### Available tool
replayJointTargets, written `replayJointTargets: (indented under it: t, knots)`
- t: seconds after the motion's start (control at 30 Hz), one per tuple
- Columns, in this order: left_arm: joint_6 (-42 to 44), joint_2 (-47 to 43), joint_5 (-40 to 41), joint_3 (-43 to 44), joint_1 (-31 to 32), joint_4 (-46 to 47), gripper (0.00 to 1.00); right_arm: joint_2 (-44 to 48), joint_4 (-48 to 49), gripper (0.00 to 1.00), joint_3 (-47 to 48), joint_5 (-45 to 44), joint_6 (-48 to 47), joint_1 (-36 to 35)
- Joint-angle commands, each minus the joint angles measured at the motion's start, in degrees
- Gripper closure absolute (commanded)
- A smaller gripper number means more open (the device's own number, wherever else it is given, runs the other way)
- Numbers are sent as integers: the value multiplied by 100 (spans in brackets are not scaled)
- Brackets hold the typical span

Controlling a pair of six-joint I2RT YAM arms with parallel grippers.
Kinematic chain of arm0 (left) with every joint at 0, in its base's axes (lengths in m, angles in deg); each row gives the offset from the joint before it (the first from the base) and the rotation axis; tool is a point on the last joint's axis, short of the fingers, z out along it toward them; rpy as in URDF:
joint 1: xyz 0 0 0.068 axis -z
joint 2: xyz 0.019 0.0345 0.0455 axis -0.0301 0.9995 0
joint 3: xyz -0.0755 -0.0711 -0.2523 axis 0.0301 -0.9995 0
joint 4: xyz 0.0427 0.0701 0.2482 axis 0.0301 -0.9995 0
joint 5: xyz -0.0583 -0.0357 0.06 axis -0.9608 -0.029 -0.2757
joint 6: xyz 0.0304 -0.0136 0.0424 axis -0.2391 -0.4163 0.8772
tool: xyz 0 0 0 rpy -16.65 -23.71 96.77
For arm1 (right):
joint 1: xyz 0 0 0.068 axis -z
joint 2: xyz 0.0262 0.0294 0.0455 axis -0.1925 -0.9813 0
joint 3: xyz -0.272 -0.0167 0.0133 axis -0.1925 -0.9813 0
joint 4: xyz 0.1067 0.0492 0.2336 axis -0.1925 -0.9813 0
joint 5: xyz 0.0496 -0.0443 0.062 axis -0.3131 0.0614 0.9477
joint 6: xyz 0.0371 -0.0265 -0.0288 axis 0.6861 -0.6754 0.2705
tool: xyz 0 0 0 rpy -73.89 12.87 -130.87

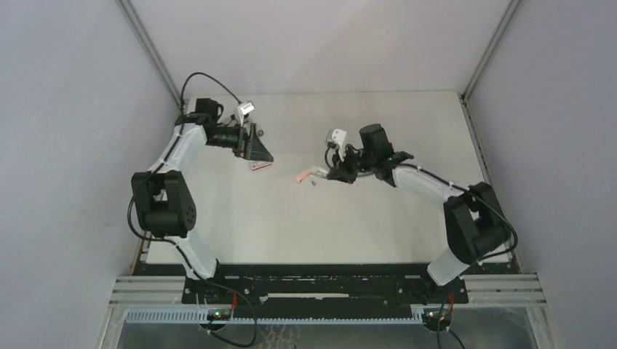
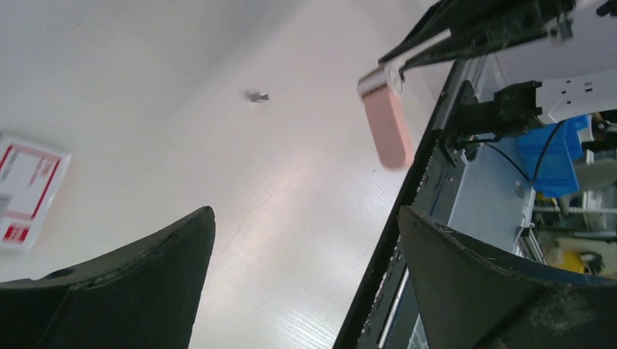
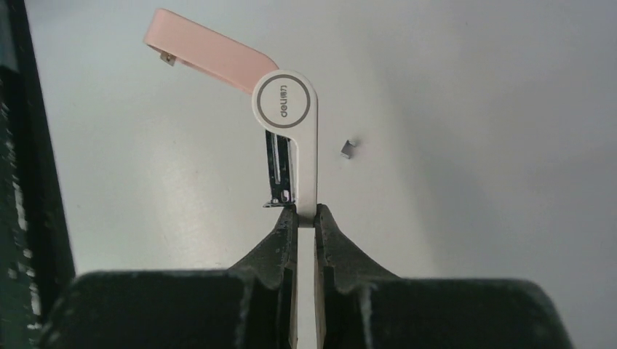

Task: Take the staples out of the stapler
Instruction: Place the stapler at the center of the board.

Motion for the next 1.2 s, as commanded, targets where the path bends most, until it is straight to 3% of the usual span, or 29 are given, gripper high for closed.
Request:
replayJointTargets:
  t: [0.0,0.2,0.4,0.63,1.17]
  knots:
    - [-41,-684,155,-561,-446,262,0,-721,-767,100,1013,920,1972,475]
    - [112,-1325,342,-1226,-919,343,0,-1748,-951,100,2118,1540,4347,1233]
    - [145,-1742,366,-1667,-1203,495,0,-2357,174,100,2346,1545,6001,1880]
    - [51,-1837,390,-1930,-1304,752,0,-3112,1029,100,2691,1305,7110,2478]
    - [-26,-1910,399,-2083,-1310,954,0,-4420,1080,100,3841,960,7910,3044]
